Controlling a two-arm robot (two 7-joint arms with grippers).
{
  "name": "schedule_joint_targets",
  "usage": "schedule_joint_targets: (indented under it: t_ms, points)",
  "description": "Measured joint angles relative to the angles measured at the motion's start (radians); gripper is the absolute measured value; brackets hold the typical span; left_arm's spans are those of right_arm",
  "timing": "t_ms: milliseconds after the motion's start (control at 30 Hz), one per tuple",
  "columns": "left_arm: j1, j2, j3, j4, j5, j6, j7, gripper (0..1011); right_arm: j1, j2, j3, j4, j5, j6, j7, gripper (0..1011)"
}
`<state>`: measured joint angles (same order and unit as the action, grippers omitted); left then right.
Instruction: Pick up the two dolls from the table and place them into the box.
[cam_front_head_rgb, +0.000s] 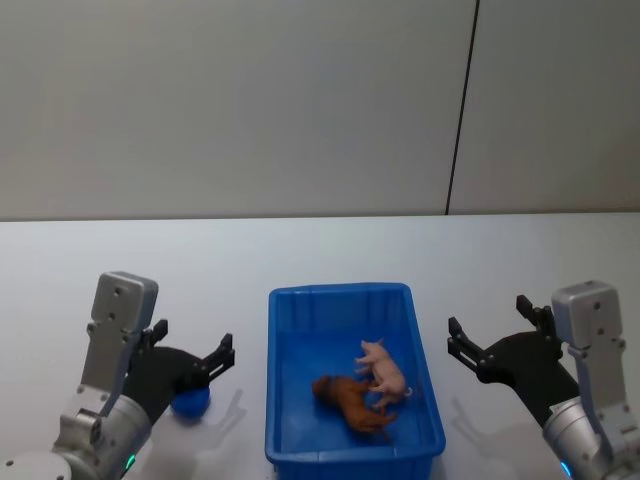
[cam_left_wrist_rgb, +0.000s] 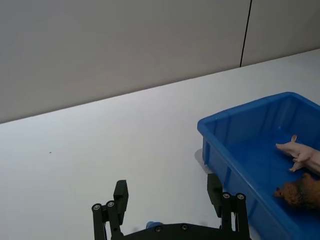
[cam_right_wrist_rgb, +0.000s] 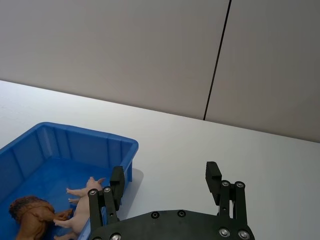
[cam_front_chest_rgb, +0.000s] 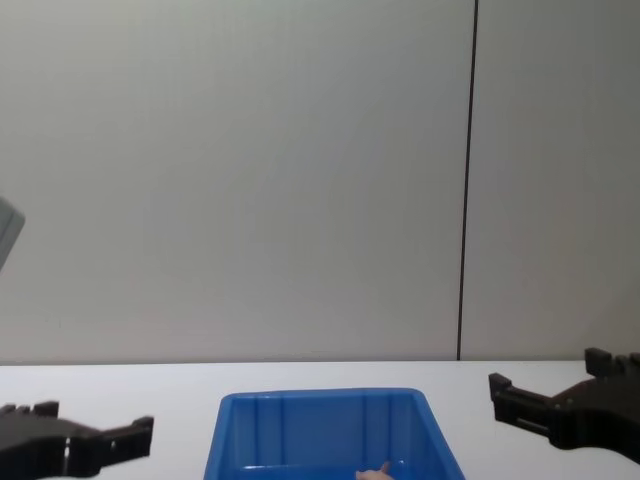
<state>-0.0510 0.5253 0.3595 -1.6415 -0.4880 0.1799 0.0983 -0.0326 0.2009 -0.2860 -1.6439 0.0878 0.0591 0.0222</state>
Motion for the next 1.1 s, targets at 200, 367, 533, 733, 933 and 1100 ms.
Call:
schedule_joint_targets:
  t_ms: [200, 367, 533, 733, 933, 1100]
  points:
    - [0.006, -0.002, -0.002, 0.025, -0.012, 0.001, -0.006, 1001, 0.000, 0.000, 0.000, 0.000, 0.000, 0.000, 0.000, 1001]
    - [0.009, -0.005, -0.003, 0.046, -0.018, 0.001, -0.011, 1001, 0.000, 0.000, 0.000, 0.000, 0.000, 0.000, 0.000, 1001]
    - [0.009, -0.009, -0.004, 0.069, -0.021, 0.001, -0.018, 1001, 0.000, 0.000, 0.000, 0.000, 0.000, 0.000, 0.000, 1001]
    - [0.007, -0.015, -0.006, 0.092, -0.021, 0.001, -0.029, 971, 0.000, 0.000, 0.000, 0.000, 0.000, 0.000, 0.000, 1001]
    - [0.001, -0.021, -0.007, 0.114, -0.017, 0.003, -0.043, 820, 0.000, 0.000, 0.000, 0.000, 0.000, 0.000, 0.000, 1001]
    - [-0.005, -0.026, -0.009, 0.134, -0.013, 0.004, -0.053, 674, 0.000, 0.000, 0.000, 0.000, 0.000, 0.000, 0.000, 1001]
